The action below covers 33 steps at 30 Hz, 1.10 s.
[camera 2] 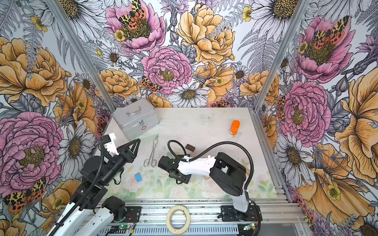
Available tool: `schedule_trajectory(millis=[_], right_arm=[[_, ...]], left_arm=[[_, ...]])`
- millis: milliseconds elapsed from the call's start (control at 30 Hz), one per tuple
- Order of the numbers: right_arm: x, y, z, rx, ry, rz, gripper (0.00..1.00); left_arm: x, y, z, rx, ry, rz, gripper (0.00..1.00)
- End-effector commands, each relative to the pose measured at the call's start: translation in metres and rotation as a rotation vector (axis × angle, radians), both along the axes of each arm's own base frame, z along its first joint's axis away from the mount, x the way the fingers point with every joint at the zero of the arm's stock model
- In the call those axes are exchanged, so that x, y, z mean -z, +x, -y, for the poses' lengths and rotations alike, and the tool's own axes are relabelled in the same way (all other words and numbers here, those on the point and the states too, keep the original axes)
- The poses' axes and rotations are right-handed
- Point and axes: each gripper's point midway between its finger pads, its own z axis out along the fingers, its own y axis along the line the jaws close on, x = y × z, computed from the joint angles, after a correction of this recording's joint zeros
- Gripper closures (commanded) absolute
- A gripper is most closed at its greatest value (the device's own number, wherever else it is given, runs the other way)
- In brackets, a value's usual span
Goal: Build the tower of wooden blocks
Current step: 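Lift the pink block and carry it toward the two wooden blocks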
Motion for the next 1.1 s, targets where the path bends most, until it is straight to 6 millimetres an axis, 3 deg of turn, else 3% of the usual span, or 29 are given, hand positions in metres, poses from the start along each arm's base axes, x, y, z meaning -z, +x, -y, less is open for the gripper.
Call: schedule_trajectory(millis=[0,267,567,867,1067], right_arm=[[0.021,-0.010,0.031,-0.017,-0.127,-0.078,0.29],[0.018,-0.004,0.043,-0.048,-0.147,-0.079,0.29],[0.011,-0.002,0.057,-0.208,-0.216,-0.101,0.29],[0.010,0.001,0.057,-0.397,-0.252,-0.112,0.29],[0.006,0.002,0.066,-0.434,-0.274,-0.094,0.24]], left_arm=[[0.004,-0.001,-0.002,-0.011,0.013,0.001,0.62],[0.005,-0.001,-0.003,-0.015,0.017,0.001,0.62],[0.006,0.000,-0.004,-0.023,0.019,0.001,0.62],[0.007,-0.001,-0.004,-0.029,0.032,0.003,0.62],[0.007,-0.002,-0.005,-0.038,0.042,0.009,0.62]])
